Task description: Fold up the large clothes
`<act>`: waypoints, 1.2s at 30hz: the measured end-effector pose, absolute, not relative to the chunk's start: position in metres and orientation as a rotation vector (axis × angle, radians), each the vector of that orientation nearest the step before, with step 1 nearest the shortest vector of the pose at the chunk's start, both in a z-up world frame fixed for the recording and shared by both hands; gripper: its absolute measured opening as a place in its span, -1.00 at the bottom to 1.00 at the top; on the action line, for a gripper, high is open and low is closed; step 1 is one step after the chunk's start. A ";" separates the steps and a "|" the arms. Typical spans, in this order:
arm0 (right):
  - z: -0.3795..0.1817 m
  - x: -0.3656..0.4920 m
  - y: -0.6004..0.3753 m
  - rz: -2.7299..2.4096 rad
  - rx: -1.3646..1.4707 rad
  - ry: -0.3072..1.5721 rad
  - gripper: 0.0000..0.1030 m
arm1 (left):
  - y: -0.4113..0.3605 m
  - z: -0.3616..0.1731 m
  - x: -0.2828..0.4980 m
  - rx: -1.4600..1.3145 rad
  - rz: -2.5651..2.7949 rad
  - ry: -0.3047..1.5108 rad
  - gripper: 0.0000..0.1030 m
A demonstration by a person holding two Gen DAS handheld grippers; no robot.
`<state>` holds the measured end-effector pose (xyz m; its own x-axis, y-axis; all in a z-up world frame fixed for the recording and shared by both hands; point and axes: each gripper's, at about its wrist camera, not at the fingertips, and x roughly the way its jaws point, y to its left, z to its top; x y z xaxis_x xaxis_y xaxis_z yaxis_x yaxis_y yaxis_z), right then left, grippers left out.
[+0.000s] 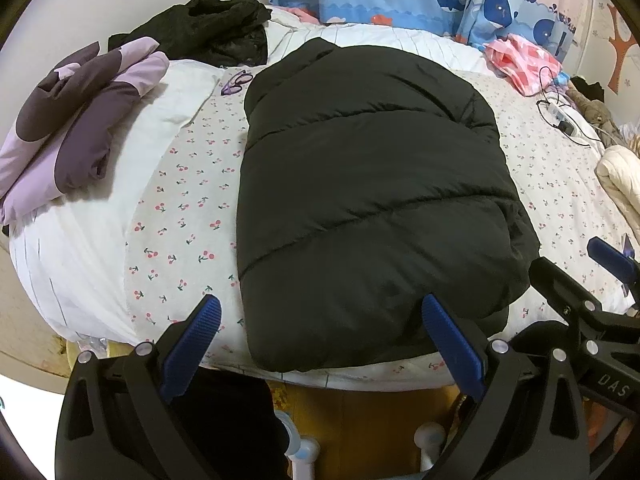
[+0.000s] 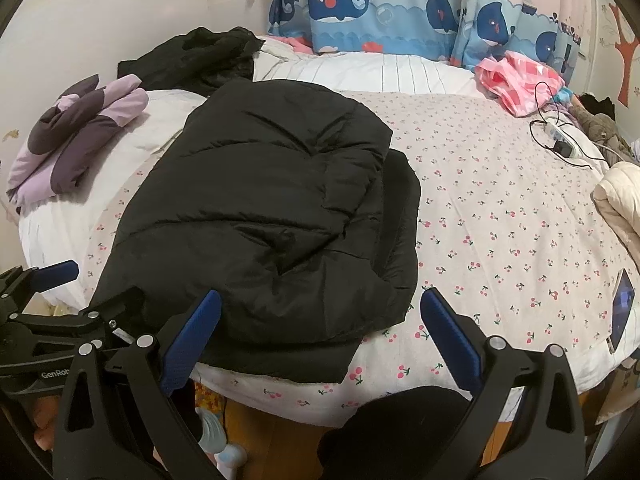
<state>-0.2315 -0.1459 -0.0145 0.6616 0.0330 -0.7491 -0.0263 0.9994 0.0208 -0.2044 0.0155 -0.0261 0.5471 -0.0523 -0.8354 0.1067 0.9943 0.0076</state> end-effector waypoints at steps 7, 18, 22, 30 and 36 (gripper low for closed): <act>-0.020 -0.224 -0.146 0.034 0.017 0.849 0.87 | 0.015 -0.031 -0.199 0.047 -0.094 0.994 0.87; -0.028 -0.217 -0.151 0.026 0.032 0.864 0.87 | 0.012 -0.034 -0.189 0.056 -0.080 0.997 0.87; -0.026 -0.219 -0.151 0.024 0.029 0.857 0.87 | 0.013 -0.033 -0.190 0.057 -0.076 0.991 0.87; -0.013 -0.232 -0.148 0.025 0.020 0.827 0.87 | 0.016 -0.019 -0.207 0.064 -0.052 0.936 0.87; 0.002 -0.245 -0.142 0.029 0.008 0.794 0.87 | 0.022 -0.014 -0.216 0.044 -0.047 0.957 0.87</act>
<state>-0.2448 -0.1419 0.0020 0.7008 0.0294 -0.7128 -0.0236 0.9996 0.0180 -0.2157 0.0225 -0.0136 0.5750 -0.0206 -0.8179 0.0594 0.9981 0.0167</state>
